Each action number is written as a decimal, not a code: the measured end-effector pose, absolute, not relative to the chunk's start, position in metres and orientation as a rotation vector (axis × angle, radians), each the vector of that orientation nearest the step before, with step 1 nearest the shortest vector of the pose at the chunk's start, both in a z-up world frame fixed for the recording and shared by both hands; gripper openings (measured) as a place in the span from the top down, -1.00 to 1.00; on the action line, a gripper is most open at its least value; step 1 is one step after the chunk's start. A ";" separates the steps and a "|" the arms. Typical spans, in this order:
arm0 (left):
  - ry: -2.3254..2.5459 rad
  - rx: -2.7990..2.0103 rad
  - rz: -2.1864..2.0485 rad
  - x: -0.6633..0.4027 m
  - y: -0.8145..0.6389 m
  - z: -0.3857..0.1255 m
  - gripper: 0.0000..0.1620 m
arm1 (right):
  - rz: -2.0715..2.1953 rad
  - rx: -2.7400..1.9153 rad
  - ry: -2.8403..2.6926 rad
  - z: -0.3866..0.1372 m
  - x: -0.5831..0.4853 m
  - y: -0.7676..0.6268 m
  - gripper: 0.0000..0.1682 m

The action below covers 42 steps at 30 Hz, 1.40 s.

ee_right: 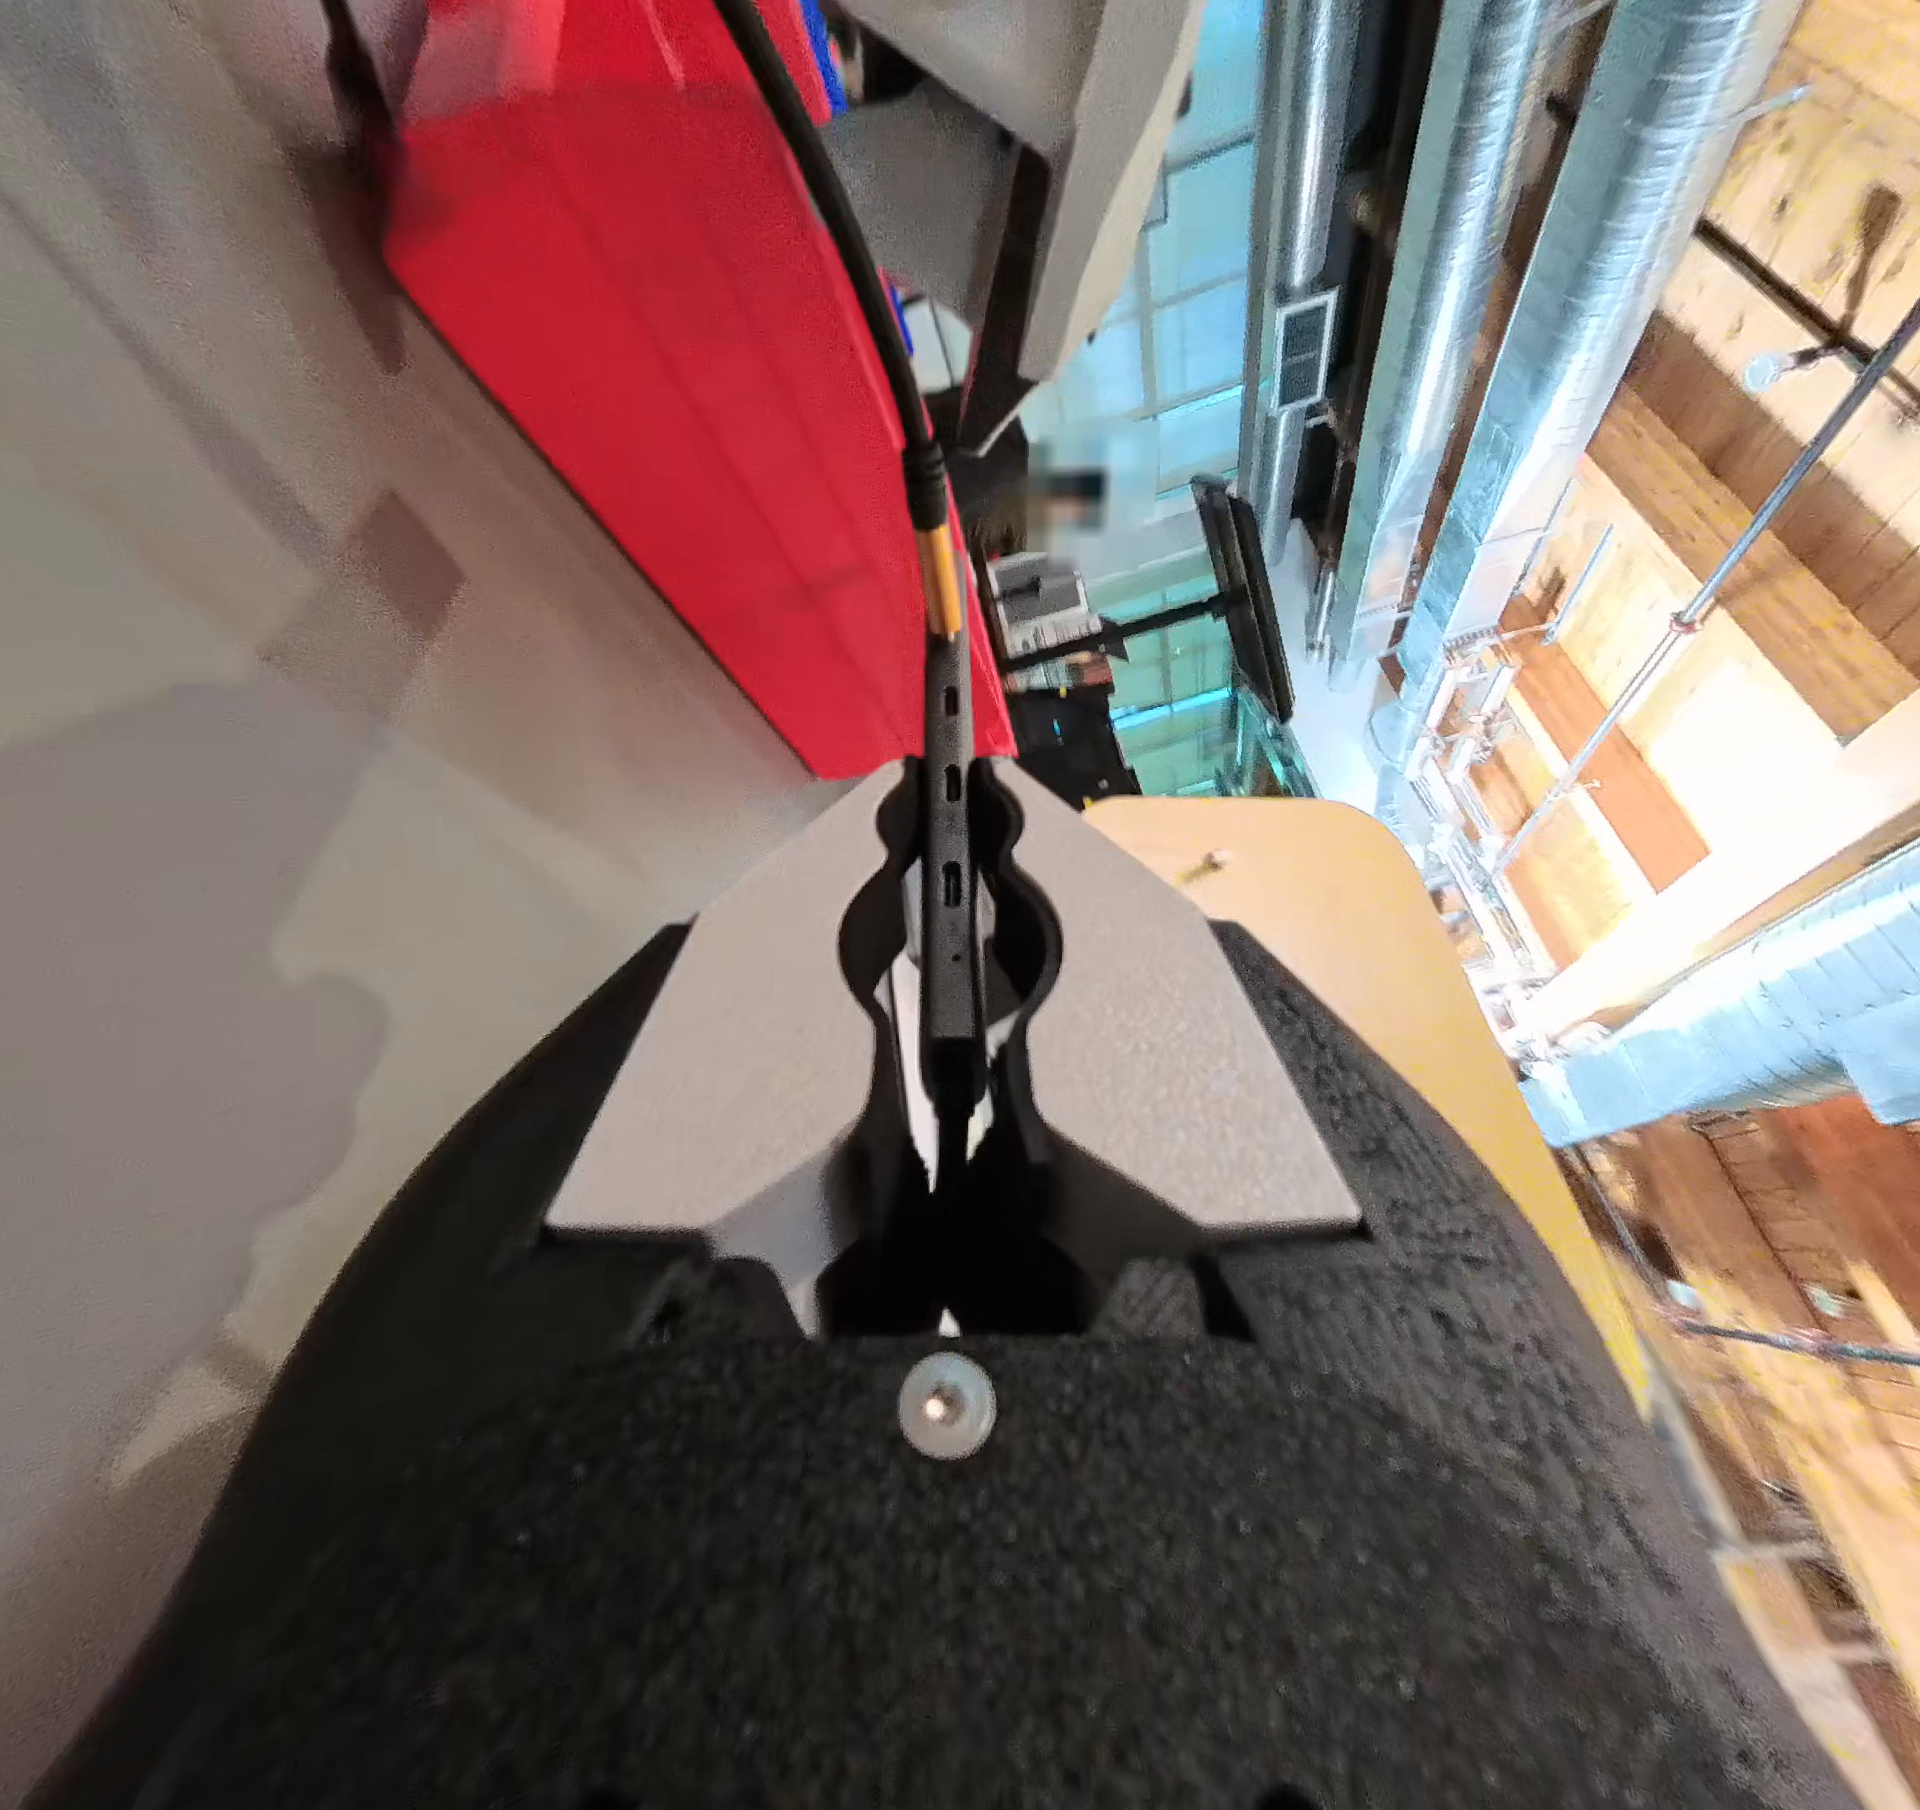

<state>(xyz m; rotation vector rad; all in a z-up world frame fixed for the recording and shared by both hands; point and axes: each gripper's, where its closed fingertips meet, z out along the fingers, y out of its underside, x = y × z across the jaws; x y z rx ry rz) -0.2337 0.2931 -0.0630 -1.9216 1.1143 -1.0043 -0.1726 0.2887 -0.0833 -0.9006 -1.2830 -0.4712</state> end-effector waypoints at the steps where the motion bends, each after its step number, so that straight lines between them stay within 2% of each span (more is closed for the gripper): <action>1: 1.109 -1.917 -1.075 -0.236 0.291 -0.061 0.43 | -0.420 -0.894 -1.274 -0.082 -0.175 0.285 0.90; 4: 1.188 -1.879 -1.279 -0.236 0.272 -0.060 0.42 | -0.300 -0.833 -1.240 -0.072 -0.183 0.272 0.90; 10: 1.278 -1.824 -1.347 -0.229 0.259 -0.067 0.45 | -0.204 -0.792 -1.249 -0.066 -0.197 0.255 0.90; 14: 1.273 -1.813 -1.384 -0.228 0.258 -0.068 0.65 | -0.166 -0.800 -1.260 -0.069 -0.201 0.252 0.90; 17: 1.306 -1.794 -1.376 -0.229 0.256 -0.070 0.67 | -0.157 -0.803 -1.268 -0.071 -0.202 0.251 0.90; 20: 1.322 -1.783 -1.300 -0.230 0.260 -0.074 0.69 | -0.133 -0.871 -1.239 -0.076 -0.200 0.259 0.89; 25: 1.245 -1.756 -1.016 -0.220 0.279 -0.078 0.71 | -0.014 -1.253 -1.059 -0.090 -0.182 0.288 0.81; 27: 1.178 -1.742 -0.866 -0.215 0.289 -0.078 0.71 | 0.097 -1.315 -0.977 -0.084 -0.180 0.288 0.71; 30: 1.100 -1.701 -0.725 -0.211 0.296 -0.073 0.71 | 0.341 -1.438 -0.775 -0.076 -0.170 0.284 0.69; 32: 1.087 -1.682 -0.657 -0.207 0.297 -0.072 0.71 | 0.552 -1.585 -0.593 -0.078 -0.169 0.279 0.60; 35: 1.053 -1.682 -0.635 -0.204 0.295 -0.073 0.71 | 0.753 -1.716 -0.296 -0.083 -0.167 0.275 0.65; 42: 1.038 -1.726 -0.673 -0.195 0.291 -0.091 0.71 | 0.755 -1.738 -0.297 -0.086 -0.179 0.264 0.56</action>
